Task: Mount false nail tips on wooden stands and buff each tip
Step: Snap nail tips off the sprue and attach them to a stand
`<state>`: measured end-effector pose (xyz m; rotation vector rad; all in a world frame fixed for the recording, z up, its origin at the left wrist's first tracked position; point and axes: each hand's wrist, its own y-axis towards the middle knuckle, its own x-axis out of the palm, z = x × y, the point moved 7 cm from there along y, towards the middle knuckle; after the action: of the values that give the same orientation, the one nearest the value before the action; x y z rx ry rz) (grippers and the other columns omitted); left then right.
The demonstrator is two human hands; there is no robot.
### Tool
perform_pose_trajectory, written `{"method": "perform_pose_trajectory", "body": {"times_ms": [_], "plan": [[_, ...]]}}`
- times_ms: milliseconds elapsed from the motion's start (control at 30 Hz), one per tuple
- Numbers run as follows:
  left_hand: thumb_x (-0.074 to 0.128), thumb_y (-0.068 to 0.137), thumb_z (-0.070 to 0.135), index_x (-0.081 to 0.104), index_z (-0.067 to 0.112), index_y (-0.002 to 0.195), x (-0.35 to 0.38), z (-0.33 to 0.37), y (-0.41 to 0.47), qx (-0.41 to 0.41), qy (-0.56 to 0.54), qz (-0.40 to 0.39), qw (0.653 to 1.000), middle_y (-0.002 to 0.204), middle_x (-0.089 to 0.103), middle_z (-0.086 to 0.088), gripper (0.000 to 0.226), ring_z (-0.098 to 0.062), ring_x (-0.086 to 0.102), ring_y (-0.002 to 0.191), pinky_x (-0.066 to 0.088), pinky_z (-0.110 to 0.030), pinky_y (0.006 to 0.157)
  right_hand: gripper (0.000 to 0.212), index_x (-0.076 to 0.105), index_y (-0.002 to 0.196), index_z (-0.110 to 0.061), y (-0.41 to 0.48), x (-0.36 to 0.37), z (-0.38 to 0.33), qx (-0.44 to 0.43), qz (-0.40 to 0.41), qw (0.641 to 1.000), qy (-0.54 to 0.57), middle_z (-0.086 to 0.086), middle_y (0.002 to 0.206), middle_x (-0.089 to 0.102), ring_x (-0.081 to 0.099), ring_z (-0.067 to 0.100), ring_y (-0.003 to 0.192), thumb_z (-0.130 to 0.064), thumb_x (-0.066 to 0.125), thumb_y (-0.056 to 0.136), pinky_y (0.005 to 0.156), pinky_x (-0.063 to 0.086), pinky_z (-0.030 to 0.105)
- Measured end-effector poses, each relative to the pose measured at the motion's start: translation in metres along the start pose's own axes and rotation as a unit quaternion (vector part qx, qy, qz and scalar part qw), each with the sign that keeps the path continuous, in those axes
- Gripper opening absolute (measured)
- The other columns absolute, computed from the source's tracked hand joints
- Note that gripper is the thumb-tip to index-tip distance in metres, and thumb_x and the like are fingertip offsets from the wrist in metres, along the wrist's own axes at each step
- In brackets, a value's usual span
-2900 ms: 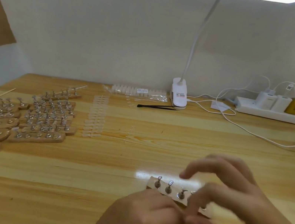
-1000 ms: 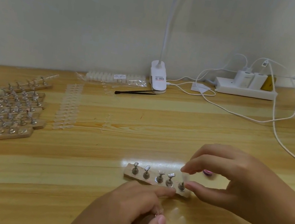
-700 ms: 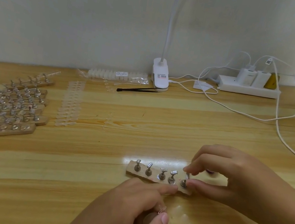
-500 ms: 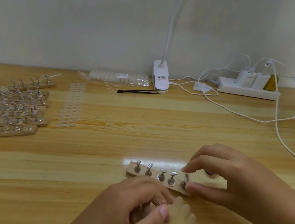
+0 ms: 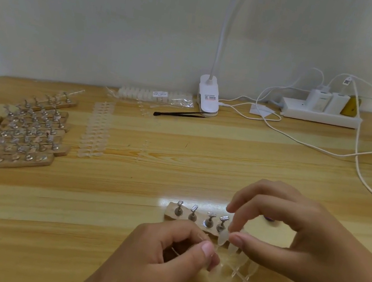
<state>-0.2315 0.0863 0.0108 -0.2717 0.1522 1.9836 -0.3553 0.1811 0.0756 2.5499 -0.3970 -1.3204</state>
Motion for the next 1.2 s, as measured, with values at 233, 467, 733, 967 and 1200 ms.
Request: {"method": "perform_pose_trajectory", "body": {"times_ms": [233,467,733,967,1200], "plan": [[0.053,0.070,0.061,0.073,0.036,0.073,-0.001,0.003,-0.003,-0.014,0.029,0.019,0.999,0.065,0.068,0.006,0.031,-0.015,0.058,0.062,0.050,-0.034,0.065,0.013,0.060,0.081,-0.035,-0.007,0.008,-0.014,-0.018,0.044,0.995,-0.090,-0.022,0.106,0.058,0.055,0.004,0.106,-0.048,0.059,0.083,0.087,0.043,0.027],[0.055,0.074,0.055,0.070,0.033,0.070,-0.004,0.013,-0.004,0.051,0.095,0.035,0.994,0.067,0.067,0.001,0.027,-0.019,0.062,0.063,0.050,-0.041,0.064,0.013,0.065,0.076,-0.031,-0.004,0.021,-0.031,-0.061,0.047,0.993,-0.093,-0.017,0.099,0.060,0.057,0.002,0.099,-0.040,0.062,0.084,0.103,0.026,0.017],[0.055,0.098,0.034,0.070,0.025,0.088,-0.001,0.054,-0.024,0.317,0.098,0.056,0.942,0.106,0.068,0.008,0.020,-0.012,0.067,0.088,0.052,-0.024,0.077,0.041,0.074,0.064,-0.016,0.004,0.004,0.029,0.185,0.013,0.841,0.508,-0.002,0.088,0.071,0.067,0.006,0.087,-0.048,0.091,0.046,0.073,0.054,0.018],[0.061,0.093,0.026,0.073,0.020,0.087,0.007,0.030,-0.003,0.100,-0.345,-0.120,0.925,0.109,0.073,0.001,0.015,-0.011,0.066,0.105,0.048,-0.018,0.087,0.028,0.071,0.074,-0.025,0.002,0.001,0.024,0.153,0.012,0.923,0.354,-0.008,0.090,0.070,0.066,0.006,0.086,-0.051,0.077,0.065,0.077,0.049,0.010],[0.065,0.090,0.029,0.074,0.020,0.086,0.007,0.028,-0.003,0.086,-0.366,-0.107,0.920,0.091,0.074,0.009,0.013,0.000,0.067,0.088,0.050,-0.013,0.079,0.044,0.068,0.091,-0.027,0.000,0.003,0.020,0.101,0.026,0.978,0.182,-0.004,0.101,0.069,0.066,0.020,0.089,-0.068,0.066,0.074,0.084,0.051,0.041]]}}
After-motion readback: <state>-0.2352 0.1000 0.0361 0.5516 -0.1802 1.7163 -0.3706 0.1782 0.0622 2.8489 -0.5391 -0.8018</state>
